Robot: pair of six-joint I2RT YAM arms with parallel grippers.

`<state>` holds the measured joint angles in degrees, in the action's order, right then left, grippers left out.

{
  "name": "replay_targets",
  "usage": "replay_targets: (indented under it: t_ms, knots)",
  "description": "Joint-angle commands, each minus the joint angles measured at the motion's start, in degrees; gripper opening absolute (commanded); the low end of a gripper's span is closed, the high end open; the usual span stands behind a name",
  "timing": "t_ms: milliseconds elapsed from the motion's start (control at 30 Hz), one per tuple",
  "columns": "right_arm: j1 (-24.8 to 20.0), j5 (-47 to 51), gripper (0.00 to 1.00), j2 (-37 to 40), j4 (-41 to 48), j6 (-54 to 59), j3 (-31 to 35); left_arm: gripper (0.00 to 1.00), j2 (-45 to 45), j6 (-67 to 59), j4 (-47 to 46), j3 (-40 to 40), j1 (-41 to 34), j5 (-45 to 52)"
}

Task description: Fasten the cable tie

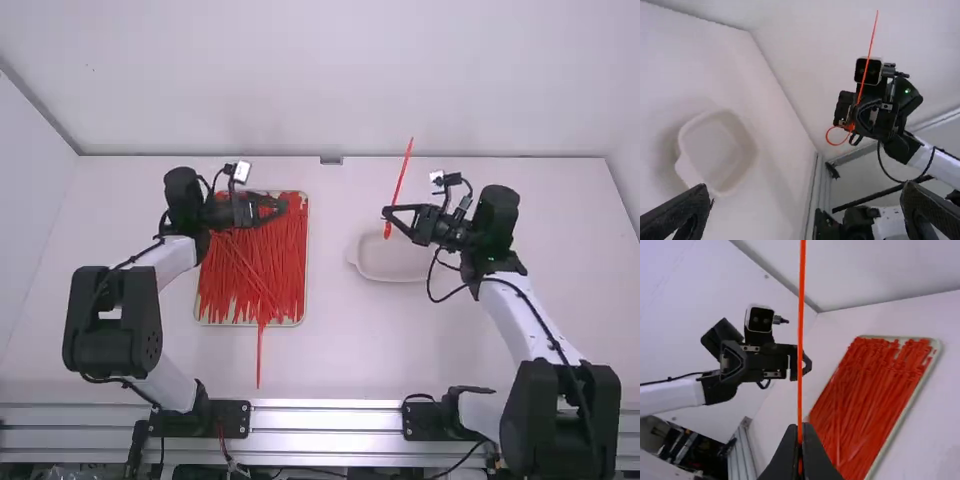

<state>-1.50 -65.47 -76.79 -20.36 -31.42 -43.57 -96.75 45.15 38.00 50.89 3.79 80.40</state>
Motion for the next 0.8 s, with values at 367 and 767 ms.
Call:
replay_targets:
  t_ms: [367,767]
  knots:
    - [-2.2,6.1,0.0,0.3,10.8,12.5,-1.4,0.99,0.2,-22.2,-30.5,2.5,3.2,-11.7]
    - [-0.9,19.4,0.0,0.3,20.2,18.8,-1.4,0.99,0.2,-39.6,-58.7,10.6,2.2,-23.6]
